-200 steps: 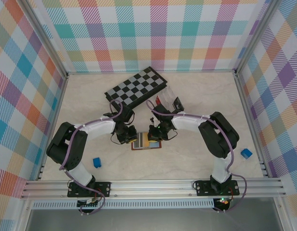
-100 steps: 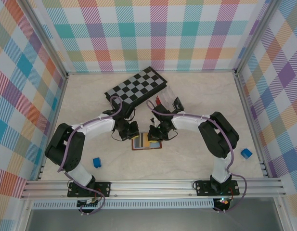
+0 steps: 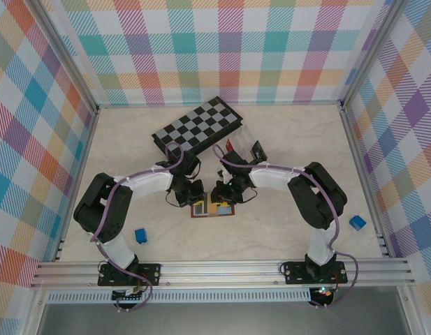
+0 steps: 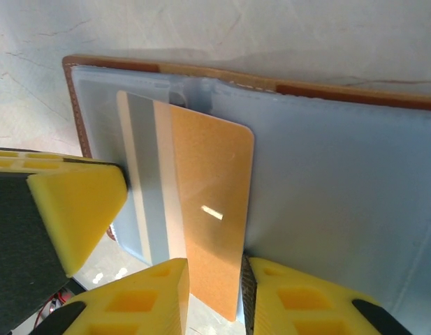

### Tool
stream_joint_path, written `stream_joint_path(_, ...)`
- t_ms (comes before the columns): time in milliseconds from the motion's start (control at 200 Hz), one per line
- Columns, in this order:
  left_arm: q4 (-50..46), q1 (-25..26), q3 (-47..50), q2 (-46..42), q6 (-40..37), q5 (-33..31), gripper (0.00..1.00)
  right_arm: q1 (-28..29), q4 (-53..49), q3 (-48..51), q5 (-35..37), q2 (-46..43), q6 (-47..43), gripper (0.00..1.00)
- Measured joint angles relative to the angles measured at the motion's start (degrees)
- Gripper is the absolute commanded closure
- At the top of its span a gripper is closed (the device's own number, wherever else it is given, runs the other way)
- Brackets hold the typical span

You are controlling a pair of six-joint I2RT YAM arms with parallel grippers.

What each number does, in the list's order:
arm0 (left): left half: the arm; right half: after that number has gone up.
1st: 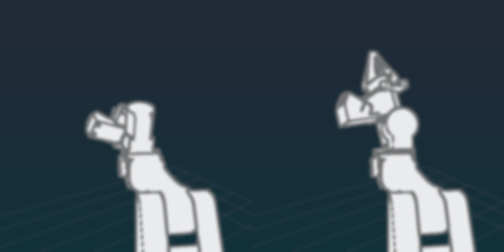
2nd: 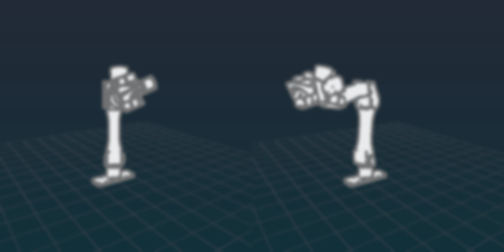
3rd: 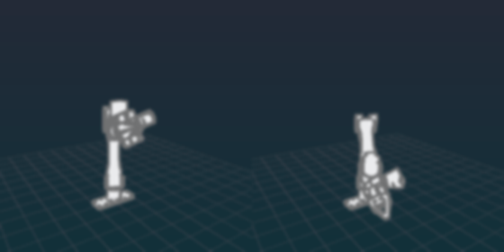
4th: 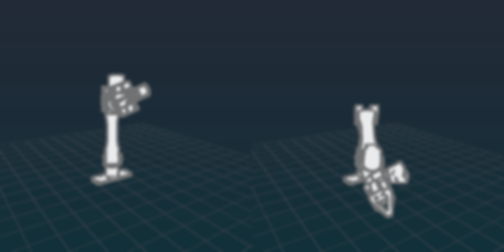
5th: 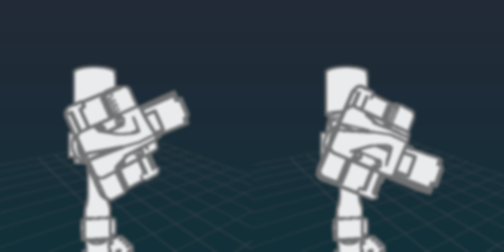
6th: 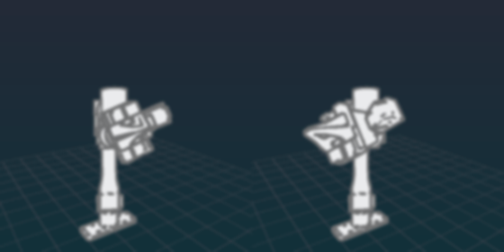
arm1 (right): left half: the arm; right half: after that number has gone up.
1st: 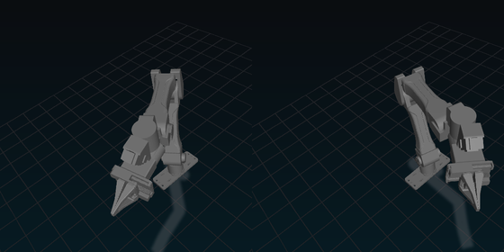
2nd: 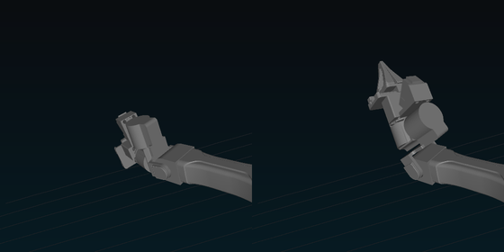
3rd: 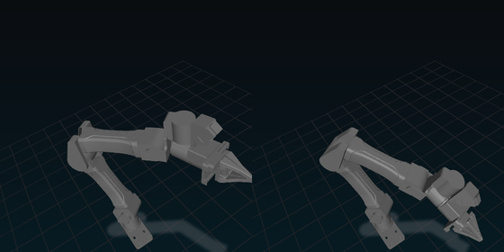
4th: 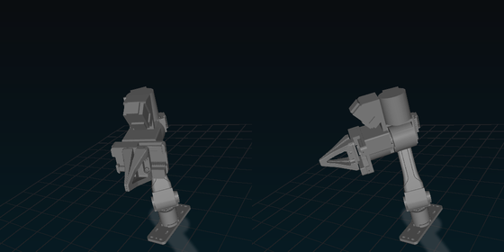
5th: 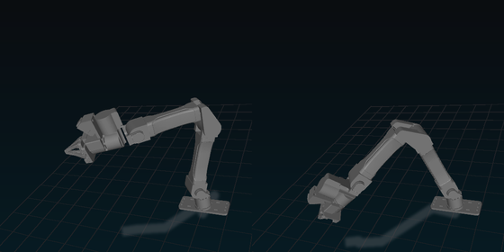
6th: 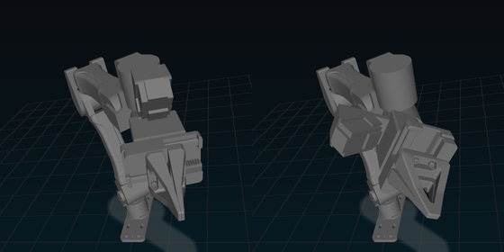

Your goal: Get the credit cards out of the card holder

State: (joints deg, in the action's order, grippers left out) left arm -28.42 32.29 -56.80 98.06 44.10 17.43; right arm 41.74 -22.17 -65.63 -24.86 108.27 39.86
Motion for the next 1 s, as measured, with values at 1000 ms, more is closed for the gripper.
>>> stream_joint_path(1000, 1.6, 0.0, 1.2, -0.4, 0.8, 0.0, 1.00, -0.9, 4.8, 0.8, -4.3, 2.5, 2.3, 0.83)
